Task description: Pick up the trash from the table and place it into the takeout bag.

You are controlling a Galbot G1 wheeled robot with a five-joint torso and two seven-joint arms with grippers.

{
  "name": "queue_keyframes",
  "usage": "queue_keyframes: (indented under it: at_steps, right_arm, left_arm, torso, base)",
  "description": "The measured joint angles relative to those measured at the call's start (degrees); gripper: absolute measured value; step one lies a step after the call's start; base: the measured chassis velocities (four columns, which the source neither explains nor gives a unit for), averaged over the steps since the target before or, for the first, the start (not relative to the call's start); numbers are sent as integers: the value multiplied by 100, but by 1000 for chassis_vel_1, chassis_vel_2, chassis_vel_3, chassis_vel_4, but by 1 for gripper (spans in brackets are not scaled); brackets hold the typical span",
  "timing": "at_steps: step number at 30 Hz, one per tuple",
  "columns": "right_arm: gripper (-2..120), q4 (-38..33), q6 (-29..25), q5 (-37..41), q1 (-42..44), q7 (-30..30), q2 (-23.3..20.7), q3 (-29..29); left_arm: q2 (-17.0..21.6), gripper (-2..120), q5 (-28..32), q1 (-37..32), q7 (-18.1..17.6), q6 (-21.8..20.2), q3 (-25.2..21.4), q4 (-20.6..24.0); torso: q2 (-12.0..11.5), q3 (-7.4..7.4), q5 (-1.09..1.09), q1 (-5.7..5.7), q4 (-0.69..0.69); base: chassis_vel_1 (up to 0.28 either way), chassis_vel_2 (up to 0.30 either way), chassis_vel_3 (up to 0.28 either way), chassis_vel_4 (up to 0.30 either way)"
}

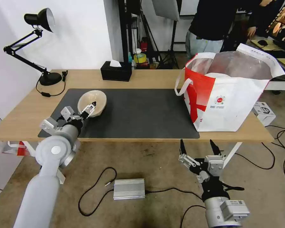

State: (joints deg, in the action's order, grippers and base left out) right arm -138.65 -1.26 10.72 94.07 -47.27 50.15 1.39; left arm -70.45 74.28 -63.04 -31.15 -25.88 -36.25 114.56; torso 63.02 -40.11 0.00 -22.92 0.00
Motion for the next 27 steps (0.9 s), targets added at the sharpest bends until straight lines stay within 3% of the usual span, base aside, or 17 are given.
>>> queue_keyframes:
  at_steps: [15,18,21,27]
  right_arm:
    - [100,0,0,0,0,0,0,0]
    - [100,0,0,0,0,0,0,0]
    - [100,0,0,0,0,0,0,0]
    - [100,0,0,0,0,0,0,0]
  left_arm:
    - [-38,103,1,192,-13,-4,83,-176]
    - [-39,98,0,203,-16,-5,86,-191]
    - [-40,84,-4,233,-33,-9,86,-222]
    - [-50,67,-11,274,-50,-12,87,-249]
  torso:
    - [0,0,0,0,0]
    - [0,0,0,0,0]
    - [0,0,0,0,0]
    - [0,0,0,0,0]
  base:
    - [0,0,0,0]
    - [0,0,0,0]
    - [0,0,0,0]
    - [0,0,0,0]
